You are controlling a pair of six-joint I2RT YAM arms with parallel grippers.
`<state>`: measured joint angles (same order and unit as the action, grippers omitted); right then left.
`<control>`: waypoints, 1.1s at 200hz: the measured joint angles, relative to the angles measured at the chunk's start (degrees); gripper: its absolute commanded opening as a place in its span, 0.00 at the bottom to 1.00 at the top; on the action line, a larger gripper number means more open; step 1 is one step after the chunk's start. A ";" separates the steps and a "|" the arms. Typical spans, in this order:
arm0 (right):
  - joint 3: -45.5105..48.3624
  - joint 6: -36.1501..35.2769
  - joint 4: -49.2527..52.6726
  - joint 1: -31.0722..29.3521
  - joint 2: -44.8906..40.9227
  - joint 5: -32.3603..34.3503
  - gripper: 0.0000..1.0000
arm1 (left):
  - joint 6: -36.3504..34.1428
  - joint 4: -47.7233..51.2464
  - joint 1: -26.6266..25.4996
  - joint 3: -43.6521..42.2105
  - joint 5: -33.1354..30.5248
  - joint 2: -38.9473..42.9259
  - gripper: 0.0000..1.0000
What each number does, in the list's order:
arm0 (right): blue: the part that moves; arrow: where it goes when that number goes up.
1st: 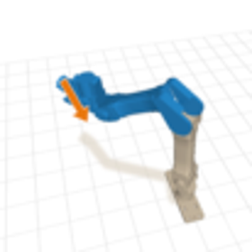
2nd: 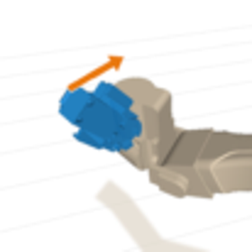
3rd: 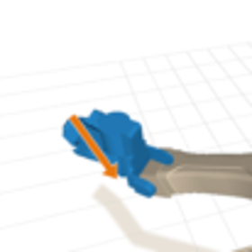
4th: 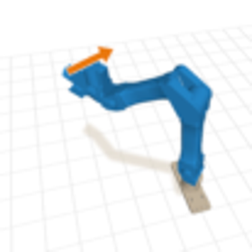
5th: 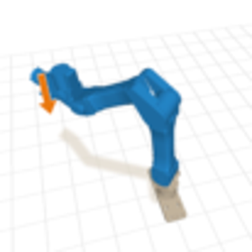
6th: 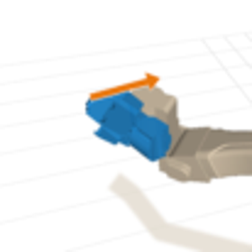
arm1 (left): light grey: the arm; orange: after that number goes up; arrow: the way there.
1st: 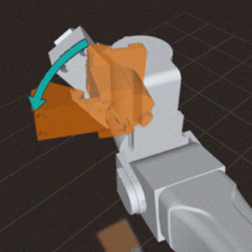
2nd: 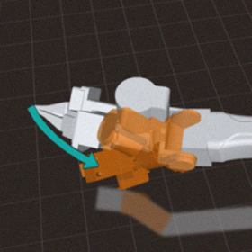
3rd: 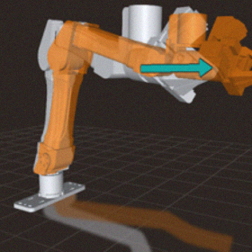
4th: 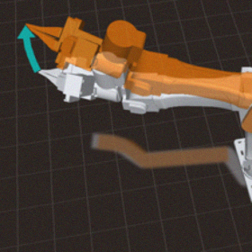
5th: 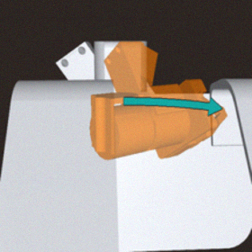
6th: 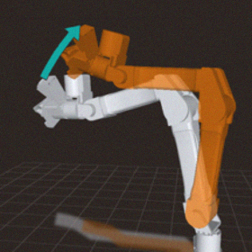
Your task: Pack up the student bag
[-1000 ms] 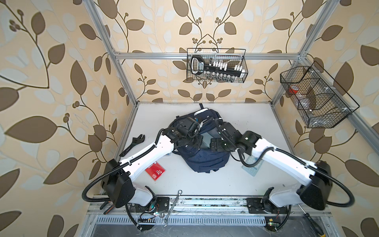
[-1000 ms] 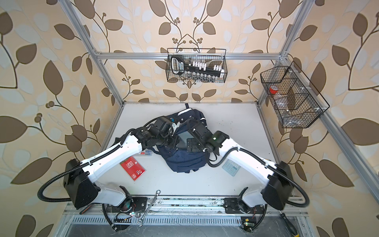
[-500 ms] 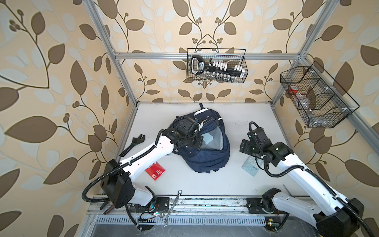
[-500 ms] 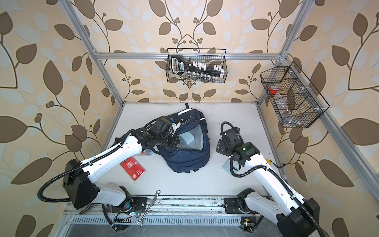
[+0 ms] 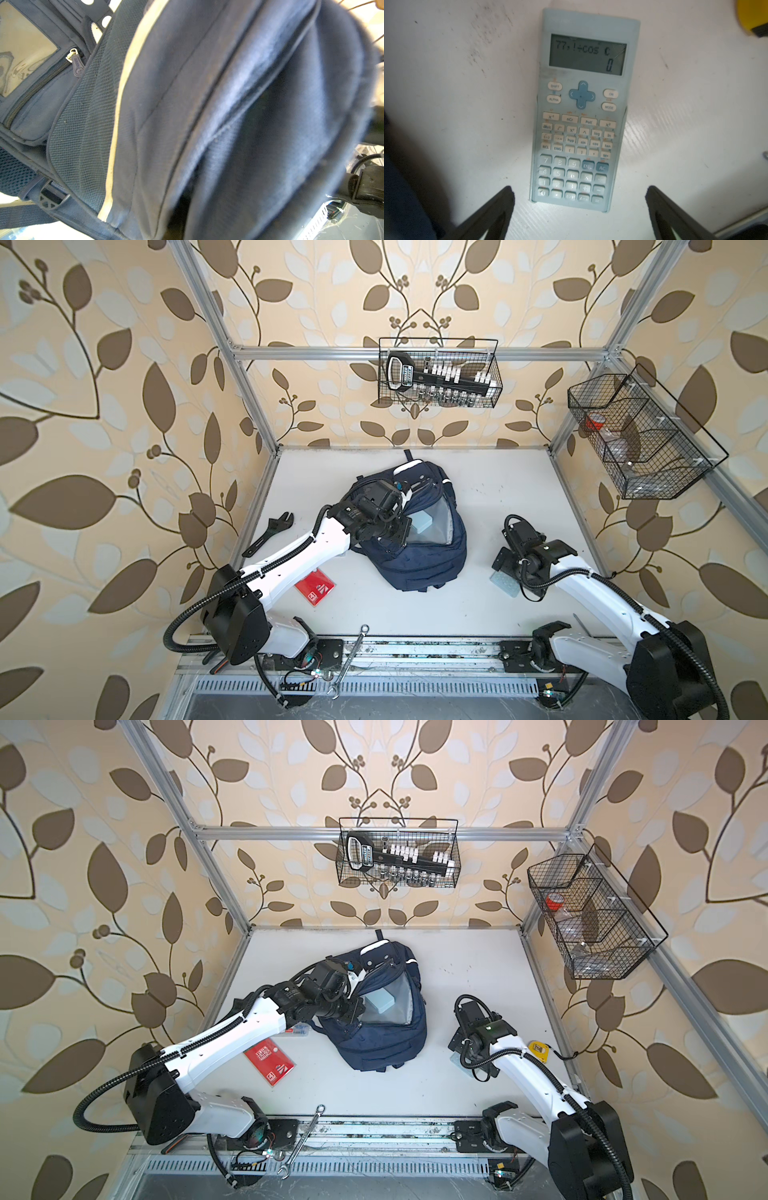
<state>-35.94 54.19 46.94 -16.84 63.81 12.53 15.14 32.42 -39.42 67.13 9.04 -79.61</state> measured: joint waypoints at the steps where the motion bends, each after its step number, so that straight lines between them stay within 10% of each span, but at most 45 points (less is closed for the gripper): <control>1: 0.07 0.00 -0.07 0.00 0.02 -0.11 1.00 | 0.00 -0.02 0.00 0.00 0.00 0.00 0.00; 124: 1.92 0.02 -8.00 -1.18 10.43 -1.81 0.95 | 0.04 -0.96 0.00 -0.92 1.49 0.42 0.00; 220: 1.33 1.75 -9.64 -8.52 11.54 -0.37 0.57 | 0.04 -1.53 0.00 -1.88 1.49 1.03 0.00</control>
<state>-34.61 55.94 37.30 -25.36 75.35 12.16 15.18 30.89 -39.42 65.25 10.52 -78.59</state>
